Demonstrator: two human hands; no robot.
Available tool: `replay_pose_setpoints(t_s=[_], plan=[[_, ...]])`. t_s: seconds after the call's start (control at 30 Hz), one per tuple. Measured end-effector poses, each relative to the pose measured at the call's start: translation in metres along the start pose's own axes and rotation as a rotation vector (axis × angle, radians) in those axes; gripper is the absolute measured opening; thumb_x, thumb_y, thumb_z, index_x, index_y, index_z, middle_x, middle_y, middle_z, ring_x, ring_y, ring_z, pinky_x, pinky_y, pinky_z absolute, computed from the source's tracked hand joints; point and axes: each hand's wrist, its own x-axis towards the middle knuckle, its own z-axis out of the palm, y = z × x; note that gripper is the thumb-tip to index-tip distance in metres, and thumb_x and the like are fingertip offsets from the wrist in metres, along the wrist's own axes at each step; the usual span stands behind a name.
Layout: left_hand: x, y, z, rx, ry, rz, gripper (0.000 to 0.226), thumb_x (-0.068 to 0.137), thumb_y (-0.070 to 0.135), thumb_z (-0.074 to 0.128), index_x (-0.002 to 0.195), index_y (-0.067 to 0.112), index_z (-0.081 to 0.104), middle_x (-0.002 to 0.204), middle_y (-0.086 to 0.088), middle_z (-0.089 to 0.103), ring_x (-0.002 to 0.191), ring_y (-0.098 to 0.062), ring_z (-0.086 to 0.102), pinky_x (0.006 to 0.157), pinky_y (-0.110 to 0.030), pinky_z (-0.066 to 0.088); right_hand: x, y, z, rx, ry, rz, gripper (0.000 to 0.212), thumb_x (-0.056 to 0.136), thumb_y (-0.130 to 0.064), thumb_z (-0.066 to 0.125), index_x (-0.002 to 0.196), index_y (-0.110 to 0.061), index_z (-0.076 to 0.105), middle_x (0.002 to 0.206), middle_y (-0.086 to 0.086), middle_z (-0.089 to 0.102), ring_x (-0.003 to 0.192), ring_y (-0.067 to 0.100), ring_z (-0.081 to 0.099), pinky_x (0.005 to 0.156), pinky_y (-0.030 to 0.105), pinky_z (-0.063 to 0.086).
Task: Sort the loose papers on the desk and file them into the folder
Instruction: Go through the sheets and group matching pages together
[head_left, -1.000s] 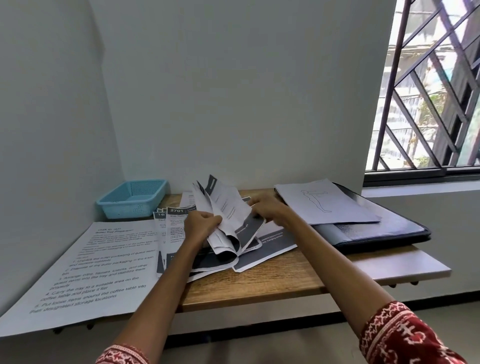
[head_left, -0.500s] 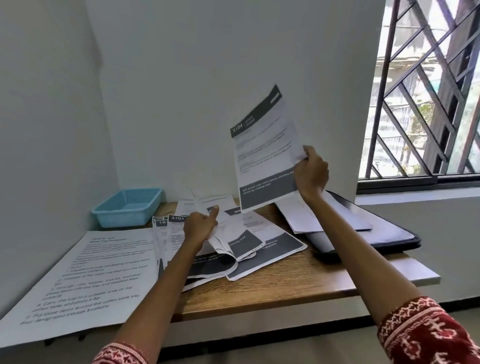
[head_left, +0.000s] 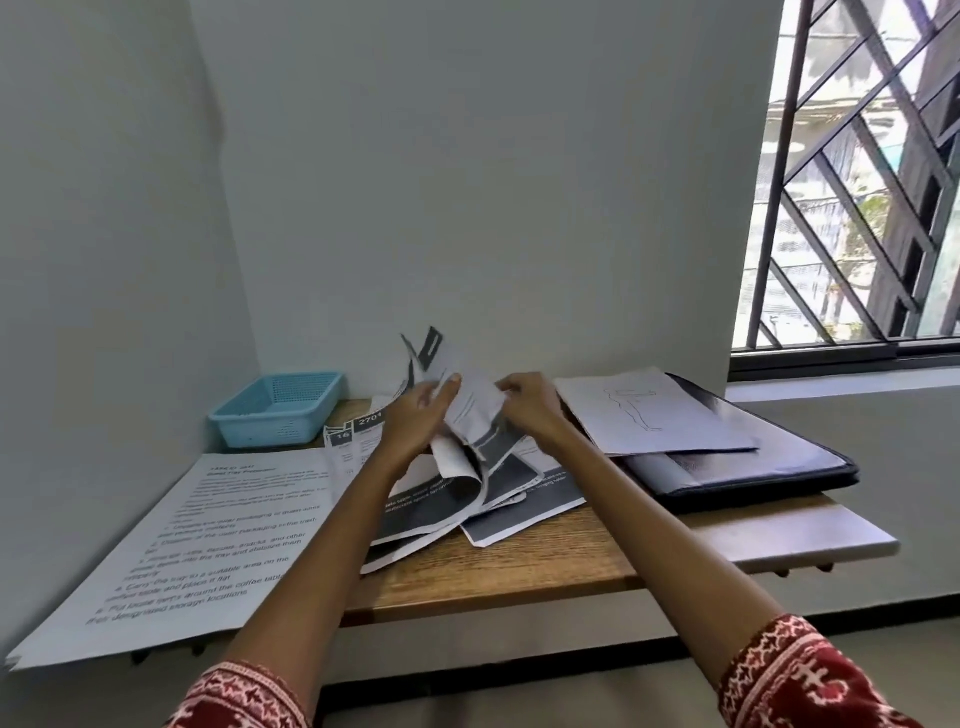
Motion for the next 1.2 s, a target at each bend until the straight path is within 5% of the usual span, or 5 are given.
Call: replay_pose_setpoints(t_s=[0.1,0.2,0.4,0.63,1.2], plan=[[-0.002,-0.013,-0.003,-0.097,-0.095,-0.128,0.078,0.089,0.061,0.039,0.150,0.029,0.002,0.152,-0.008,0.028,0.117,-0.032,0.054,0.091,-0.040,0.048,-0.004,0.008,0.014,0.145,-0.205,0.188,0.025,0.084,0.004,0.048,0.100,-0.001,0.067,0.077,0.004,0.060,0.062,0.012,0.055,0.052,0.023,0.045],[0.003,-0.043,-0.017,0.202,0.074,-0.243,0.080,0.090,0.054,0.049,0.149,0.016,0.011,0.153,-0.012,0.026,0.135,-0.035,0.033,0.108,-0.051,0.030,-0.007,0.021,0.019,0.191,-0.341,0.341,0.019,0.093,-0.015,0.051,0.096,-0.001,0.064,0.083,0.011,0.064,0.058,0.015,0.060,0.049,0.023,0.045],[-0.002,-0.068,-0.043,0.299,0.233,-0.551,0.074,0.090,0.028,0.058,0.145,0.002,0.017,0.146,-0.020,0.031,0.133,-0.037,0.029,0.105,-0.044,0.031,0.006,0.027,0.027,0.226,-0.427,0.432,0.119,0.052,-0.080,0.068,0.140,-0.004,0.040,0.138,0.015,0.051,0.121,0.034,0.053,0.097,0.043,0.047],[0.002,-0.059,-0.051,0.033,0.335,-0.427,0.057,0.091,0.017,0.055,0.138,-0.001,0.028,0.135,-0.022,0.044,0.121,-0.037,0.046,0.089,-0.038,0.040,0.003,-0.005,0.022,0.206,-0.363,0.146,0.038,0.085,0.002,0.064,0.122,0.000,0.056,0.120,0.015,0.062,0.096,0.022,0.060,0.062,0.019,0.050],[0.013,0.030,-0.069,-0.220,0.520,0.228,0.039,0.096,0.033,0.049,0.123,0.006,0.047,0.108,0.000,0.057,0.091,-0.012,0.056,0.064,-0.005,0.046,0.004,-0.042,-0.015,0.692,-0.057,-0.248,0.027,0.082,-0.011,0.072,0.107,-0.010,0.063,0.103,0.008,0.069,0.094,0.025,0.068,0.082,0.036,0.057]])
